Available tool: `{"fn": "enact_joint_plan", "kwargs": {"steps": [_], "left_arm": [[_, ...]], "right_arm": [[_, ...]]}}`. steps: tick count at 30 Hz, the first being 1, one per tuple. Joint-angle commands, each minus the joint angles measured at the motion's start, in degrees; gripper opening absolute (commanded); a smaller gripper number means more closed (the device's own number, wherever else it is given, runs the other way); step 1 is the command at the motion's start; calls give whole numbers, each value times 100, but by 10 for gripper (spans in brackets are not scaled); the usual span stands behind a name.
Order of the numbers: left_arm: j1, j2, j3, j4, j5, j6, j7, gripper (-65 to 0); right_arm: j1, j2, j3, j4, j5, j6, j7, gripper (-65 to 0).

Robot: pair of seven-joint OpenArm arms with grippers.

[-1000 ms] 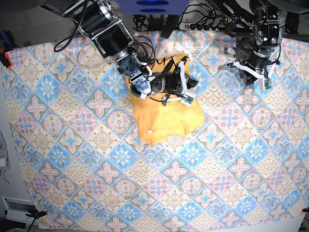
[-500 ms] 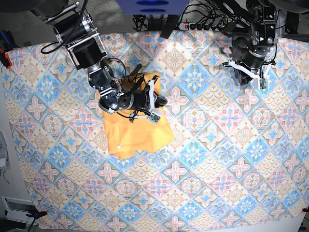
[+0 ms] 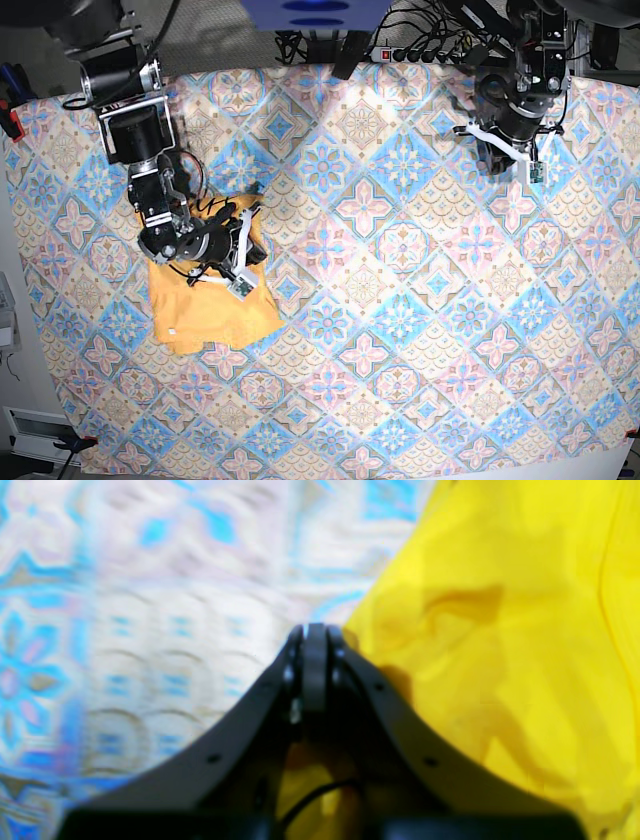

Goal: Fold the T-shirt properly
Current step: 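Carry the folded shirt with the right gripper and set it down beside the arm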

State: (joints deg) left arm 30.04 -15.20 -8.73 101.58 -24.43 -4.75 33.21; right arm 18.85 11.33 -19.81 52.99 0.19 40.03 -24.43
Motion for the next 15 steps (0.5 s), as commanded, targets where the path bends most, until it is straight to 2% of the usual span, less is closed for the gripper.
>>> {"fn": "enact_joint_plan", "kwargs": {"steps": [1, 10, 15], "left_arm": [[7, -49, -28, 106, -41, -21, -108, -650], [7, -49, -28, 115, -41, -21, -108, -650], [16, -67, -28, 115, -41, -21, -108, -650]], "right_arm": [[168, 93, 25, 15, 65, -3, 135, -639], [255, 207, 25, -126, 65, -3, 100, -642], [-184, 207, 25, 674, 65, -3, -164, -642]]}}
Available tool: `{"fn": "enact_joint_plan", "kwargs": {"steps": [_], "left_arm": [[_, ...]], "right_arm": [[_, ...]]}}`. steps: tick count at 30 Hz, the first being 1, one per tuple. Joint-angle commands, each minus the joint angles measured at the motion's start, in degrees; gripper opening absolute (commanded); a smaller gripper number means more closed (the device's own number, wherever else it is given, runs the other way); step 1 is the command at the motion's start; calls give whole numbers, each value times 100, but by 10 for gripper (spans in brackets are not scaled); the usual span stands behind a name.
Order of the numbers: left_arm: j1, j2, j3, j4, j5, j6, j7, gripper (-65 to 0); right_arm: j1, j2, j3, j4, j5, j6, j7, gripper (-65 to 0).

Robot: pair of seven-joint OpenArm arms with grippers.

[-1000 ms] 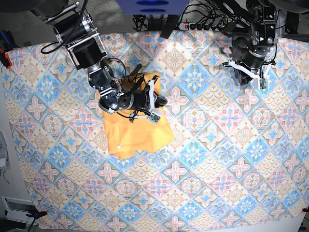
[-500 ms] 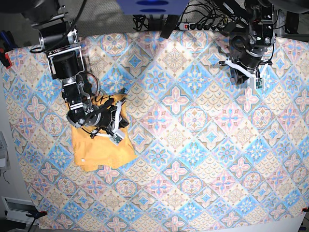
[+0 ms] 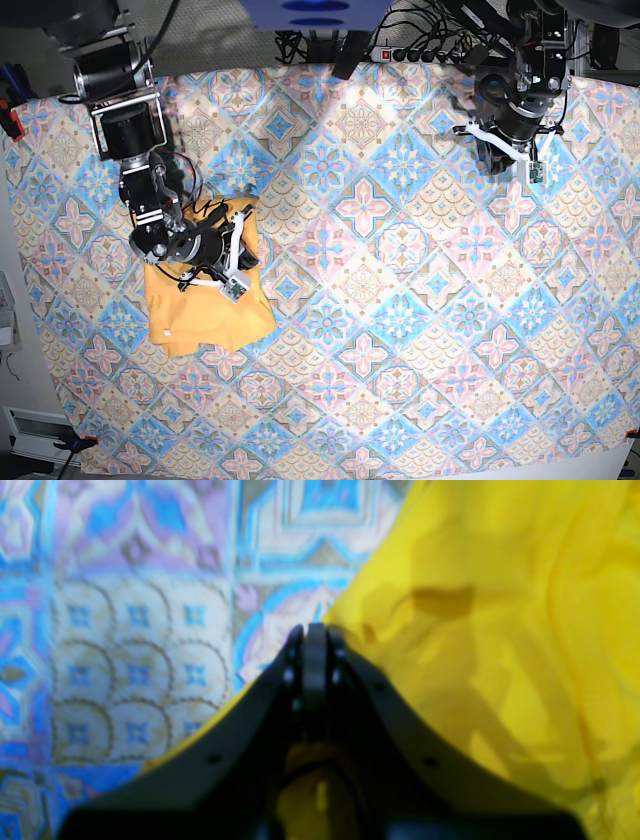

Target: Fold the T-shirt properly

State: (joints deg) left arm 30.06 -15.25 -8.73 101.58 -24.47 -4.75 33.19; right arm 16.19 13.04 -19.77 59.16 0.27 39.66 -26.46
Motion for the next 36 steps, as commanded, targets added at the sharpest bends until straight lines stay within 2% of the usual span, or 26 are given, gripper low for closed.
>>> {"fn": "enact_joint_plan", "kwargs": {"steps": [1, 11, 17, 26, 33, 36], "left_arm": [[13, -62, -28, 115, -37, -21, -106, -650], [-4, -62, 51, 115, -45, -30, -106, -650], [22, -89, 157, 115, -45, -30, -123, -650], [787, -71, 139, 607, -63, -30, -132, -650], [1499, -80, 122, 985, -63, -30, -141, -650], [1772, -80, 122, 1073, -63, -30, -141, -650]], "right_arm": [[-5, 37, 12, 251, 56, 34, -40, -642], [-1008, 37, 38, 2071, 65, 34, -655, -643], [-2019, 54, 1049, 3214, 65, 34, -1033, -643], [-3566, 28, 2386, 3997, 83, 34, -1007, -643], [-4629, 28, 3203, 4427, 91, 34, -1016, -643], [-4981, 19, 3318, 4418, 91, 34, -1007, -643]]}}
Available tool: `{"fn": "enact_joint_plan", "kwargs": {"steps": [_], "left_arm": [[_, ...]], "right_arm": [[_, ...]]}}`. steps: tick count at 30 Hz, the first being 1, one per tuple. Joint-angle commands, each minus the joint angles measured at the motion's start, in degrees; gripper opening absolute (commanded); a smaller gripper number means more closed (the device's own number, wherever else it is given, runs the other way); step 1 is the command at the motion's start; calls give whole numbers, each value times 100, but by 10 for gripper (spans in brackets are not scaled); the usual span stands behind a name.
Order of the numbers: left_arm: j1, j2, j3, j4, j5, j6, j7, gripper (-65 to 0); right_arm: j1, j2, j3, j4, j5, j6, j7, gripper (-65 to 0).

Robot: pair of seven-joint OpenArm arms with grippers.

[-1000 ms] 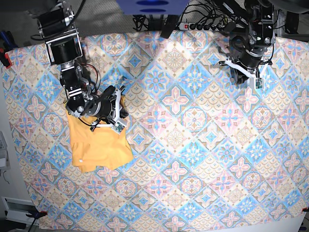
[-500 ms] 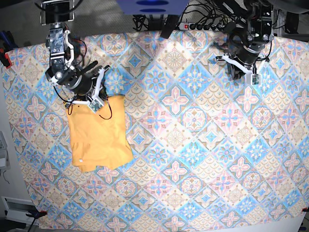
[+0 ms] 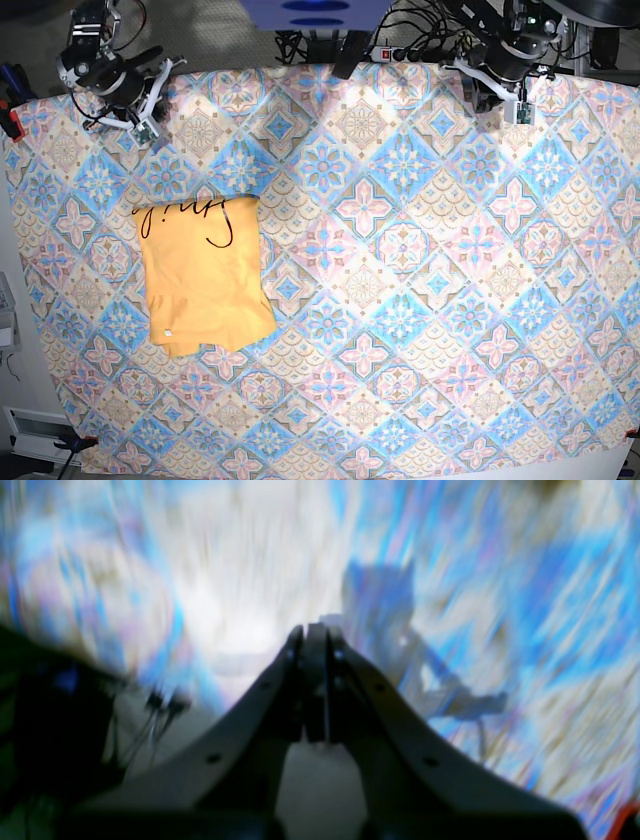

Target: Fold the T-shirt properly

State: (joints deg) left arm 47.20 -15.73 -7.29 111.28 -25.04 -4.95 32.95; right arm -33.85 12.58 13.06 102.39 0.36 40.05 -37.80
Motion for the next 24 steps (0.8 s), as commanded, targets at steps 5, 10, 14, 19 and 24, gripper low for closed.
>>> {"fn": "enact_joint_plan", "kwargs": {"steps": [5, 10, 14, 19, 24], "left_arm": [[480, -32, -23, 102, -6, -10, -117, -650], [814, -32, -23, 102, -6, -10, -117, -650], [1016, -32, -5, 76, 11, -10, -117, -650], [1201, -14, 12, 14, 38, -10, -99, -650], [1139, -32, 285, -689, 47, -10, -117, -650]], "right_arm": [[-462, 65, 263, 86, 91, -5, 83, -643], [-875, 65, 263, 60, 91, -5, 83, -643], [-1209, 65, 263, -2, 91, -5, 75, -643], [-1525, 65, 263, -423, 100, -5, 75, -643], [-1490, 65, 263, -1303, 100, -5, 127, -643]]}}
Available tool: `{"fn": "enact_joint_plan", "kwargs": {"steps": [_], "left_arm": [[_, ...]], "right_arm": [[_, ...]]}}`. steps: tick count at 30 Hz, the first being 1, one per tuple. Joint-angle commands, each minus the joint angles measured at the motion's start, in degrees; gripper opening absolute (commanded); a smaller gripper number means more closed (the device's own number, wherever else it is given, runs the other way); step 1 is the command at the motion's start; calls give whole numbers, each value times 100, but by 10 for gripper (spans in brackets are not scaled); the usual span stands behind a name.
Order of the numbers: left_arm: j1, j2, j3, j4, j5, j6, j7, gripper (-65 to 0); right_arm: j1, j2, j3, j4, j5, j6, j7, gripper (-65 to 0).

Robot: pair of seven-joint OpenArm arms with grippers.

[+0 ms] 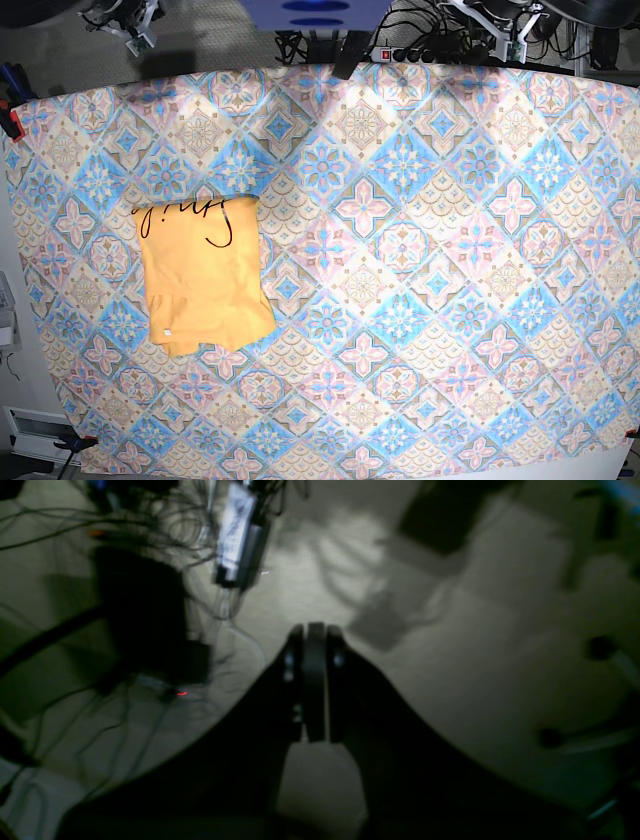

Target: Fold the T-shirt properly

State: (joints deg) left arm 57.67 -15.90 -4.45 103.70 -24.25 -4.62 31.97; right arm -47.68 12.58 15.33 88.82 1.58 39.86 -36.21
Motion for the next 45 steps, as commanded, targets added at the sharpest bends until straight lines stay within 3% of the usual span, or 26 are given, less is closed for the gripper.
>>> {"fn": "enact_joint_plan", "kwargs": {"steps": [1, 6, 10, 18, 24, 30, 34, 39, 41, 45], "left_arm": [[40, -14, 80, -106, -32, -43, -27, -650], [-426, -14, 467, -968, -23, -43, -106, -650], [-848, -14, 792, -1935, -23, -43, -652, -650], [-1657, -23, 1460, -3306, -23, -43, -924, -650], [-2571, 12, 2049, -4643, -23, -43, -1021, -650], [-3380, -6, 2867, -6172, -23, -43, -1970, -650], [-3899, 21, 3517, -7139, -23, -43, -2524, -650], [-4180, 170, 3922, -7781, -32, -43, -3034, -650], [-4312, 232, 3931, -8159, -23, -43, -3192, -650], [-4523, 390, 3931, -8528, -15, -43, -3465, -650]], "right_arm": [[-80, 65, 36, -148, -22, 14, -32, -643], [342, -67, 36, -868, 312, 14, -32, -643], [711, -75, 27, -1537, 312, 14, 29, -643], [1476, -84, -17, -3541, 294, 14, 750, -643], [2179, -234, -26, -5132, 154, 14, 1752, -643], [2926, -497, 10, -6741, -734, 14, 3291, -643], [3129, -691, -8, -7383, -769, 14, 3985, -642], [3120, -788, -17, -7435, -778, -1449, 4487, -640], [3120, -805, -17, -7435, -778, -1713, 4522, -639], [3129, -1069, -17, -7435, -778, -1836, 4539, -639]]}}
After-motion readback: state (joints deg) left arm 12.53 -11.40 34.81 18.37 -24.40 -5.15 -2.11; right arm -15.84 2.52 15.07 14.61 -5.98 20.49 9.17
